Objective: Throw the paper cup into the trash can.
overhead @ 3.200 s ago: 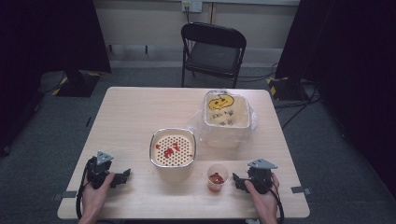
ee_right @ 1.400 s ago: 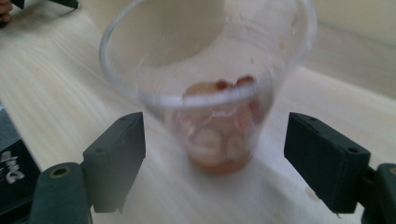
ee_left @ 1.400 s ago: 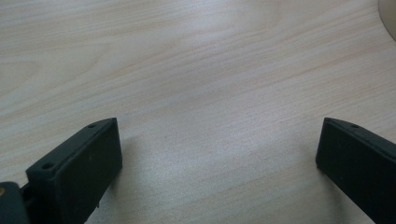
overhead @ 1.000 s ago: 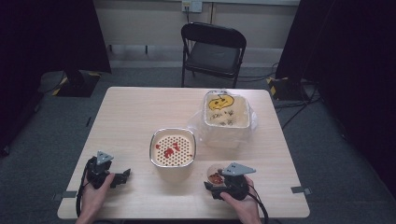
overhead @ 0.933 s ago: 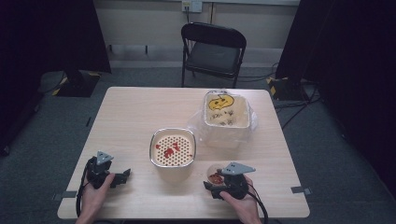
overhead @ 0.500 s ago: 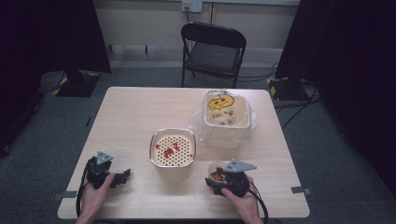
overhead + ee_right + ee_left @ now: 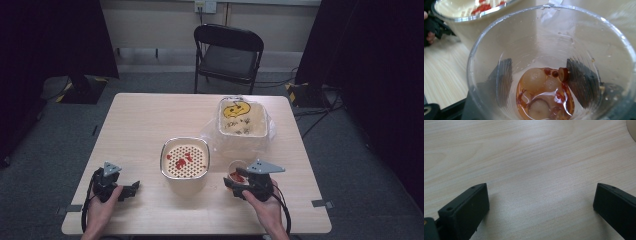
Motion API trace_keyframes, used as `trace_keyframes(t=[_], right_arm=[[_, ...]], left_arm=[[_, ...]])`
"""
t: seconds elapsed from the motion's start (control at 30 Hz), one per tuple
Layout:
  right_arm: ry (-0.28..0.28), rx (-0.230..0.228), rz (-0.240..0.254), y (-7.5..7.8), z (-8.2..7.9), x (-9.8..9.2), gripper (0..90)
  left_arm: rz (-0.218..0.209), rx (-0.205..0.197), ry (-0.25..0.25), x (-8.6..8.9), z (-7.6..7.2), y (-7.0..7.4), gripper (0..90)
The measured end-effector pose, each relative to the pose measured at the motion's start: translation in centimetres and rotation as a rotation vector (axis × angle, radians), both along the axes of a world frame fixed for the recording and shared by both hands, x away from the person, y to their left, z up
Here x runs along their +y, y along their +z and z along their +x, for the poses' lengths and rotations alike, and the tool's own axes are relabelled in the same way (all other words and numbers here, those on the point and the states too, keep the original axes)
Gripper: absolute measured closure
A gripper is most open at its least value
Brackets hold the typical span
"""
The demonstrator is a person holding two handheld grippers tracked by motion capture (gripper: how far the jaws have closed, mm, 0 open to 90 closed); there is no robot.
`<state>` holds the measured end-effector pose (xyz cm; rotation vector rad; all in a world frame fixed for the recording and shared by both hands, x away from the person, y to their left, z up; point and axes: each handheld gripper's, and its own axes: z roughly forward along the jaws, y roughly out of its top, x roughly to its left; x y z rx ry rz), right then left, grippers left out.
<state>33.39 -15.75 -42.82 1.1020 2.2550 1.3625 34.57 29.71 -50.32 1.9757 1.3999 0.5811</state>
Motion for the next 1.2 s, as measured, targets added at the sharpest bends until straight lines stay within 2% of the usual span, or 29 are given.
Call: trace_keyframes(t=[0.43, 0.57, 0.7, 0.83, 0.93, 1.1, 1.2], right_arm=[[0.009, -0.075, 0.038, 6.1, 1.6, 1.3, 39.3], [0.013, -0.111, 0.060, 8.0, 2.3, 2.0, 39.6], [0.016, -0.151, 0.059, 9.5, 3.3, 2.9, 40.2], [0.025, -0.215, 0.064, 10.2, 4.4, 4.1, 41.1], [0.026, -0.245, 0.042, 10.3, 5.4, 5.1, 41.3], [0.035, -0.265, -0.004, 10.7, 6.7, 6.5, 41.5], [0.039, -0.301, -0.034, 10.9, 7.3, 7.2, 41.8]], left_arm=[[0.000, 0.000, 0.000, 0.0, 0.0, 0.0, 0.0], [0.001, 0.000, 0.000, 0.0, 0.0, 0.0, 0.0], [0.000, 0.000, 0.000, 0.0, 0.0, 0.0, 0.0], [0.001, 0.001, 0.000, 0.0, 0.0, 0.0, 0.0], [0.000, 0.001, 0.000, 0.0, 0.0, 0.0, 0.0], [0.000, 0.000, 0.000, 0.0, 0.0, 0.0, 0.0], [-0.001, 0.000, 0.000, 0.0, 0.0, 0.0, 0.0]])
